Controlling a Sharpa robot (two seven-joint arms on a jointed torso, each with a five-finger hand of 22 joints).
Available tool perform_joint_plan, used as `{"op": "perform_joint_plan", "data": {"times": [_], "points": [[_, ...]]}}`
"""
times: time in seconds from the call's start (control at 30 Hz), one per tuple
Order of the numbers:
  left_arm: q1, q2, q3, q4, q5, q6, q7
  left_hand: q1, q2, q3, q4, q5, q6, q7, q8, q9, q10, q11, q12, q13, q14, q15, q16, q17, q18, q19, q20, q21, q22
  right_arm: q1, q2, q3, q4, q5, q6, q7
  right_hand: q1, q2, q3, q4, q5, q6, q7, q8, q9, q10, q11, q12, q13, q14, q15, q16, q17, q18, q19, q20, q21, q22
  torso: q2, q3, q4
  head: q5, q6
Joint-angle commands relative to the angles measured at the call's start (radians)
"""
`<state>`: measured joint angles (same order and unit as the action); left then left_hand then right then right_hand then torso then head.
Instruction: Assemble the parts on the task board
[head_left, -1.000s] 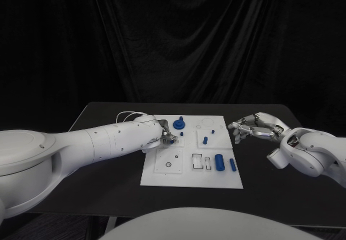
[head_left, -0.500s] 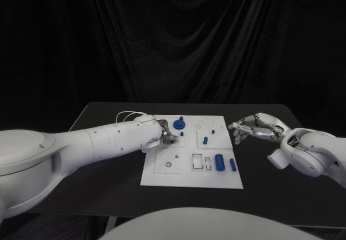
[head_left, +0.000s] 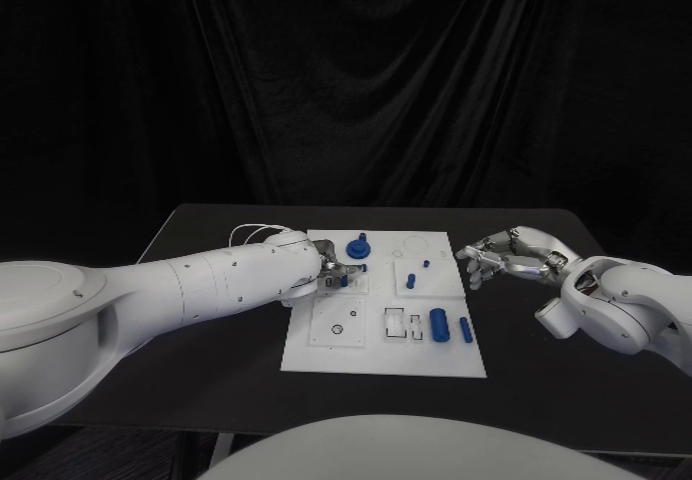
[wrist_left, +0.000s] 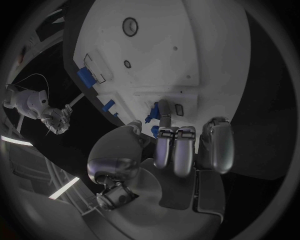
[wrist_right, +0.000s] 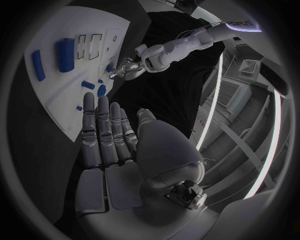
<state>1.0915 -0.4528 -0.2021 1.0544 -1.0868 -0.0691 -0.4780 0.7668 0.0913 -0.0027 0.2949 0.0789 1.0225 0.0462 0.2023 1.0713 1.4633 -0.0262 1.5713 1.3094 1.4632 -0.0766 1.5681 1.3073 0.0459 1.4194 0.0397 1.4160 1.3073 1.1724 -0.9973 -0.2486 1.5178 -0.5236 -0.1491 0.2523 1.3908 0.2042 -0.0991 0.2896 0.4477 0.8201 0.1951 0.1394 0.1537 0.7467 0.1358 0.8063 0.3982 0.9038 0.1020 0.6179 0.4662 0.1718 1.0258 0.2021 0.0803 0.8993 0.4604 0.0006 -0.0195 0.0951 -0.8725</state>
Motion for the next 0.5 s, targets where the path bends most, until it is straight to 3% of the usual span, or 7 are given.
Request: {"op": "perform_joint_plan", "data": {"times": [0.03,0.13,0.27,0.37,0.5], "points": [[-0.016,-0.010,-0.009,0.008,0.009,-0.035,0.043,-0.016,0.038,-0.048,-0.001,-0.022,0.013,-0.007,0.015,0.037,0.107,-0.003,-0.001,0.261,0.108,-0.001,0.003,0.263,0.006,0.014,-0.003,0.012,0.116,-0.003,-0.002,0.001,0.000,-0.003,0.011,-0.014,0.001,0.005,-0.002,0.001,0.000,-0.005,0.004,0.000,-0.001,-0.002,0.008,-0.003,-0.002,-0.005,-0.001,0.005,-0.002,0.008,-0.002,0.004,-0.005,-0.001,0.000,0.0003,-0.0005,0.000,0.000],[-0.016,-0.017,-0.009,0.015,0.009,-0.061,0.061,-0.009,0.053,-0.070,-0.002,-0.020,0.012,-0.009,0.027,0.059,0.107,-0.006,-0.001,0.261,0.108,-0.003,0.003,0.263,0.004,0.018,-0.004,0.016,0.122,-0.003,-0.003,0.001,0.000,-0.003,0.011,-0.014,0.001,0.005,-0.002,0.001,0.000,-0.005,0.004,0.000,-0.001,-0.002,0.008,-0.003,-0.002,-0.005,-0.001,0.005,-0.002,0.008,-0.002,0.004,-0.005,-0.001,0.000,0.0003,-0.0005,0.000,0.000],[-0.016,-0.028,-0.009,0.027,0.009,-0.092,0.078,0.029,0.077,-0.102,-0.002,0.020,0.006,-0.013,0.049,0.102,0.107,-0.010,-0.001,0.261,0.108,-0.007,0.003,0.263,0.003,0.023,-0.008,0.019,0.128,-0.003,-0.003,0.001,0.000,-0.003,0.011,-0.015,0.001,0.005,-0.002,0.001,0.000,-0.005,0.004,0.000,-0.001,-0.002,0.008,-0.003,-0.002,-0.005,-0.001,0.005,-0.002,0.008,-0.002,0.004,-0.005,-0.001,0.000,0.0001,-0.0007,0.001,0.000],[-0.016,-0.035,-0.009,0.033,0.009,-0.107,0.087,0.076,0.096,-0.114,-0.001,0.089,0.000,-0.016,0.060,0.130,0.107,-0.012,-0.001,0.261,0.108,-0.009,0.003,0.263,0.003,0.024,-0.010,0.019,0.132,-0.003,-0.003,0.001,-0.001,-0.003,0.012,-0.015,0.001,0.005,-0.002,0.001,0.000,-0.005,0.004,0.000,-0.001,-0.002,0.008,-0.003,-0.002,-0.005,-0.001,0.005,-0.002,0.008,-0.002,0.004,-0.005,-0.001,0.000,0.0001,-0.0004,0.000,0.000],[-0.016,-0.043,-0.009,0.041,0.009,-0.126,0.097,0.124,0.118,-0.130,-0.003,0.149,-0.006,-0.019,0.070,0.156,0.107,-0.014,-0.001,0.261,0.108,-0.011,0.003,0.263,0.002,0.026,-0.012,0.018,0.136,-0.003,-0.003,0.001,-0.001,-0.003,0.013,-0.016,0.000,0.005,-0.003,0.002,0.000,-0.004,0.004,0.000,-0.001,-0.002,0.008,-0.003,-0.002,-0.005,-0.001,0.006,-0.002,0.008,-0.002,0.004,-0.005,-0.001,0.000,0.0002,0.0001,0.000,0.000]]}}
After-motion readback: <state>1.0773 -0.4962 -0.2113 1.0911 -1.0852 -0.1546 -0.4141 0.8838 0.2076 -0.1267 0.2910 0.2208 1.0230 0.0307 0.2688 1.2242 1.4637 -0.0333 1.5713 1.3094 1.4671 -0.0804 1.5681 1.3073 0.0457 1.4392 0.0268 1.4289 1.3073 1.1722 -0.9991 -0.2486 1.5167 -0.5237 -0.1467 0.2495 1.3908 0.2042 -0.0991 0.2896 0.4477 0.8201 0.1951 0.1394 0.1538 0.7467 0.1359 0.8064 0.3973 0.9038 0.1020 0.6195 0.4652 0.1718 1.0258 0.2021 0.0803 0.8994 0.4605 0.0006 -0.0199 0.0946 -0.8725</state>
